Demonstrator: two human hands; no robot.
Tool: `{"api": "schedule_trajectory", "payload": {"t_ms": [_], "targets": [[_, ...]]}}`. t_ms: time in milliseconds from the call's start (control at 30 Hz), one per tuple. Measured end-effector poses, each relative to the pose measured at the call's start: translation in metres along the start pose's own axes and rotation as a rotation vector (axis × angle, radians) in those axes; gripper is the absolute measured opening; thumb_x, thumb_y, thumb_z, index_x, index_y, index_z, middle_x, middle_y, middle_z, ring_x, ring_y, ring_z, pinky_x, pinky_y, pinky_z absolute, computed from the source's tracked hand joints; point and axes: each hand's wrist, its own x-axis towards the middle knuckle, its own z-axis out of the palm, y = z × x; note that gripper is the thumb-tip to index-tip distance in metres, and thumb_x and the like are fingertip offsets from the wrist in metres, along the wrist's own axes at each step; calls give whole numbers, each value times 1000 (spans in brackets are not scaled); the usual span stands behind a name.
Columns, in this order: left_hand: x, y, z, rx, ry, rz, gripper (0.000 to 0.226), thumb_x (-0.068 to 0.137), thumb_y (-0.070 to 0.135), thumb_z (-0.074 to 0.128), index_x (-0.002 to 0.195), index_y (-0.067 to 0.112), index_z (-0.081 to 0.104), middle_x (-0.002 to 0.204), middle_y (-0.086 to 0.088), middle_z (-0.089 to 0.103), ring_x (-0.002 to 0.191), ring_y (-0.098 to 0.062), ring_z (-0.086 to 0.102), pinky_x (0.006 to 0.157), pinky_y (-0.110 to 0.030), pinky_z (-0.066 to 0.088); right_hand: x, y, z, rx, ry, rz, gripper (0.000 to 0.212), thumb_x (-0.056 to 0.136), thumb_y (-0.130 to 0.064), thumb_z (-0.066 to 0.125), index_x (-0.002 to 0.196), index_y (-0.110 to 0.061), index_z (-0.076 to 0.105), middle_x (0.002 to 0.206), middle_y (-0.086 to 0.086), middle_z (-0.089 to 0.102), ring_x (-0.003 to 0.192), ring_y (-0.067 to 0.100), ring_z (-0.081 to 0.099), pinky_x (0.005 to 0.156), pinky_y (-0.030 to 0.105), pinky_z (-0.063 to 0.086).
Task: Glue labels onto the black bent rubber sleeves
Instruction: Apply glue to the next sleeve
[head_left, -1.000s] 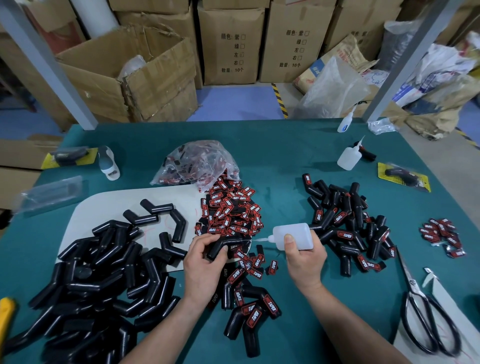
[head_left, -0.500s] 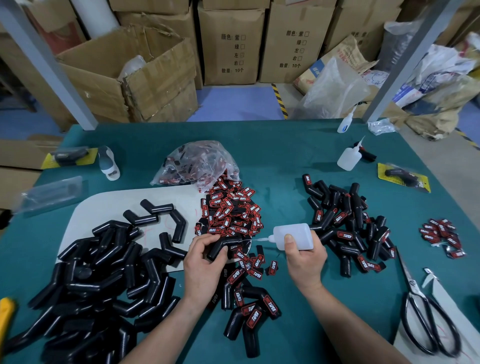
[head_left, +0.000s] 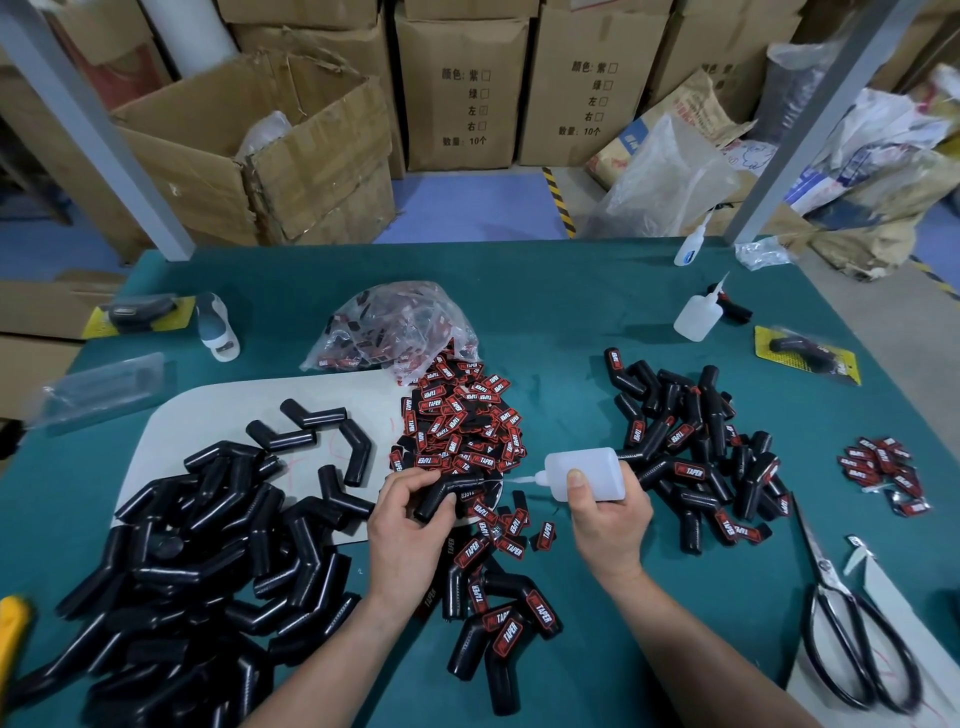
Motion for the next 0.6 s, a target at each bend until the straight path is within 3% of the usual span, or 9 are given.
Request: {"api": "schedule_trajectory", "payload": {"t_ms": [100, 233, 333, 500, 600], "targets": [[-1, 3, -1, 30, 3, 45, 50, 84, 2, 82, 101, 47, 69, 110, 21, 65, 105, -7, 67, 86, -16, 55, 0, -1, 0, -7, -5, 19, 51, 75, -48, 65, 68, 1, 53, 57, 2, 51, 53, 9, 49, 46, 27, 39], [-1, 3, -1, 41, -8, 51, 42, 83, 1, 82, 103, 36, 70, 110, 22, 65, 107, -5, 65, 87, -13, 53, 2, -3, -1, 9, -3, 43, 33, 74, -48, 65, 67, -18, 52, 58, -11, 51, 53, 2, 50, 47, 18, 39], [-2, 2, 0, 3, -7, 47, 40, 83, -4, 80, 102, 31, 72, 110, 20, 65, 106, -4, 65, 85, -11, 53, 2, -1, 0, -11, 4, 36, 49, 73, -49, 64, 67, -2, 53, 57, -8, 50, 53, 7, 48, 48, 26, 40], [-2, -1, -1, -24, -17, 48, 42, 84, -4, 79, 104, 32, 72, 112, 18, 65, 107, -6, 66, 80, -17, 58, 1, -1, 0, -7, 3, 27, 53, 73, -49, 64, 68, 3, 52, 57, -6, 49, 53, 6, 47, 48, 26, 39], [-1, -3, -1, -18, -18, 27, 37, 86, -2, 79, 106, 29, 73, 113, 18, 65, 108, -10, 66, 77, -29, 63, 0, -2, 0, -1, -6, 32, 53, 73, -49, 64, 69, 3, 54, 58, -6, 50, 53, 5, 49, 47, 26, 39]]}}
